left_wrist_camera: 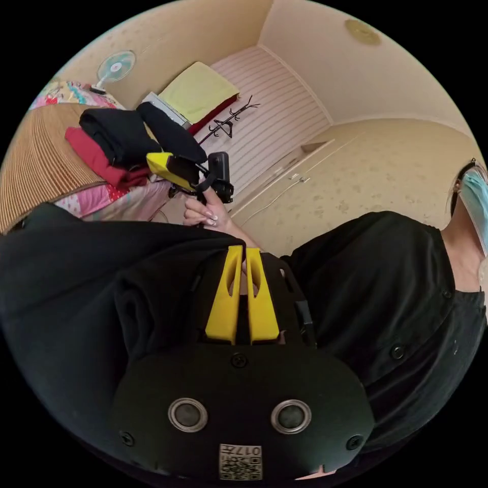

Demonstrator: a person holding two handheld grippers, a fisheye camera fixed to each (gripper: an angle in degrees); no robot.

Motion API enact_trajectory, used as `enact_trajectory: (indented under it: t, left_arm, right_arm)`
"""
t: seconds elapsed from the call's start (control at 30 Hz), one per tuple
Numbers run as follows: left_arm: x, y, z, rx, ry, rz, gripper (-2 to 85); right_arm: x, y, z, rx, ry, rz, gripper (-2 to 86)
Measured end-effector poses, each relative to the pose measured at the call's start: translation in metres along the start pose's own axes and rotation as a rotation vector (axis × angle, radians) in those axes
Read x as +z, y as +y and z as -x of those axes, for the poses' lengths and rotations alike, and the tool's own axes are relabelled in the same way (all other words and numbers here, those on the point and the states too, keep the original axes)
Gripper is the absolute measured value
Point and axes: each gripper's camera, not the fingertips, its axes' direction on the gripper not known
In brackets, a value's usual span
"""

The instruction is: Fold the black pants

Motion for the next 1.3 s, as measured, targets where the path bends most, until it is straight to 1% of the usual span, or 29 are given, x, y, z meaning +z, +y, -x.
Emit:
enact_trajectory:
  t: [0.07, 0.1, 0.2, 0.27, 0.3, 0.37, 0.4, 0.47, 0.5, 0.57, 0.63, 0.67, 0.73, 0.77, 0.8, 0.87, 0.9, 0.97, 1.03, 1.13, 1.2, 1.27, 1.3]
  left_arm:
    - [-0.019, 0.004, -0.008, 0.032, 0.041, -0.028, -1.0]
    - [-0.029, 0.005, -0.015, 0.061, 0.036, -0.026, -1.0]
    - [-0.030, 0.009, -0.024, 0.085, -0.015, 0.029, -1.0]
    - [-0.021, 0.017, -0.022, 0.078, -0.038, 0.046, -1.0]
    - [-0.014, 0.025, -0.017, 0.065, -0.057, 0.059, -1.0]
    - [-0.005, 0.036, -0.010, 0.047, -0.072, 0.081, -1.0]
    - [-0.002, 0.043, -0.008, 0.043, -0.075, 0.090, -1.0]
    - [-0.005, 0.051, -0.008, 0.044, -0.070, 0.093, -1.0]
    - [-0.011, 0.054, -0.010, 0.051, -0.059, 0.084, -1.0]
    - [-0.021, 0.058, -0.014, 0.064, -0.040, 0.070, -1.0]
    - [-0.038, 0.066, -0.023, 0.085, -0.040, 0.036, -0.9]
    - [-0.044, 0.068, -0.026, 0.092, -0.039, 0.022, -0.9]
    - [-0.057, 0.074, -0.032, 0.118, 0.023, 0.015, -0.9]
    - [-0.058, 0.075, -0.036, 0.133, 0.027, 0.018, -0.9]
    - [-0.059, 0.074, -0.045, 0.166, 0.033, 0.027, -0.9]
    - [-0.064, 0.070, -0.057, 0.210, 0.050, 0.026, -0.9]
    - [-0.070, 0.067, -0.062, 0.236, 0.088, 0.012, -0.9]
    - [-0.077, 0.062, -0.071, 0.278, 0.167, -0.010, -0.9]
    - [-0.080, 0.053, -0.084, 0.329, 0.244, -0.046, -0.8]
    - [-0.080, 0.038, -0.086, 0.338, 0.308, -0.074, -0.6]
    - [-0.080, 0.028, -0.078, 0.322, 0.343, -0.076, -0.1]
    - [-0.078, 0.018, -0.067, 0.289, 0.339, -0.054, 1.1]
    - [-0.076, 0.014, -0.060, 0.269, 0.303, -0.019, 4.0]
  right_arm:
    - [0.049, -0.015, 0.002, -0.016, 0.016, 0.149, 2.7]
    - [0.062, -0.020, 0.002, -0.021, 0.007, 0.182, 3.3]
    - [0.142, -0.054, 0.018, -0.109, -0.088, 0.340, 7.3]
    - [0.220, -0.081, 0.041, -0.192, -0.170, 0.500, 10.0]
    - [0.242, -0.087, 0.047, -0.211, -0.188, 0.551, 10.7]
    - [0.332, -0.098, 0.070, -0.301, -0.200, 0.739, 12.1]
    - [0.354, -0.098, 0.074, -0.325, -0.180, 0.778, 12.3]
    - [0.451, -0.079, 0.082, -0.412, -0.027, 0.997, 14.2]
    - [0.475, -0.070, 0.081, -0.426, 0.017, 1.058, 15.0]
    - [0.558, -0.023, 0.063, -0.454, 0.185, 1.265, 17.1]
    - [0.601, 0.021, 0.046, -0.504, 0.305, 1.413, 16.9]
    - [0.610, 0.039, 0.054, -0.603, 0.347, 1.394, 16.0]
    - [0.618, 0.061, 0.064, -0.677, 0.367, 1.421, 13.0]
    - [0.618, 0.071, 0.070, -0.709, 0.369, 1.415, 9.7]
    - [0.616, 0.076, 0.072, -0.734, 0.375, 1.407, 8.9]
    - [0.596, 0.100, 0.078, -0.914, 0.375, 1.327, 6.5]
    - [0.591, 0.101, 0.076, -0.908, 0.381, 1.304, 6.1]
    - [0.566, 0.096, 0.067, -0.810, 0.379, 1.232, 5.2]
    - [0.538, 0.096, 0.062, -0.785, 0.387, 1.173, 4.7]
    - [0.487, 0.104, 0.048, -0.719, 0.439, 1.075, 3.9]
    - [0.456, 0.114, 0.034, -0.644, 0.483, 1.036, 3.8]
    - [0.415, 0.134, 0.012, -0.542, 0.604, 1.008, 3.7]
    - [0.405, 0.141, 0.006, -0.512, 0.640, 1.001, 3.6]
